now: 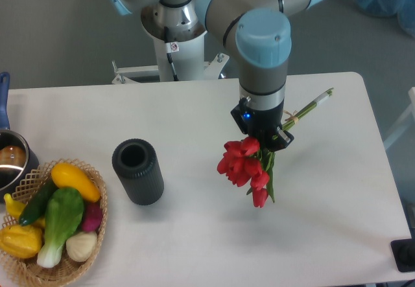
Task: Insert the flowers into the vase
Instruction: 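Carry the red tulip bunch with the gripper toward the black vase, then lower the tulip stems into the black vase opening, then push the tulips deeper into the vase and slide the vase along, then open the gripper and lift it away from the tulips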
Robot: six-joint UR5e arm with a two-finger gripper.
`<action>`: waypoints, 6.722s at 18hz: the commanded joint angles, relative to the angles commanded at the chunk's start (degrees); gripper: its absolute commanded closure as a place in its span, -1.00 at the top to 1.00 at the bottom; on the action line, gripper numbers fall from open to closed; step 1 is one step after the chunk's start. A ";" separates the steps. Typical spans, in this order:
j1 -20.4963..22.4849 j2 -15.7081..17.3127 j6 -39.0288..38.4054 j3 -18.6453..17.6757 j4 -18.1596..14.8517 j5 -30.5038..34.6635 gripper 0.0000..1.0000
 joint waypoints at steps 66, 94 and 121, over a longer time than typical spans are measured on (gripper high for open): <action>5.89 8.00 -14.68 -21.36 20.30 -80.43 -1.00; 3.60 3.08 -10.63 -25.31 20.57 -67.51 1.00; 9.05 13.71 -10.64 -25.66 19.86 -42.46 1.00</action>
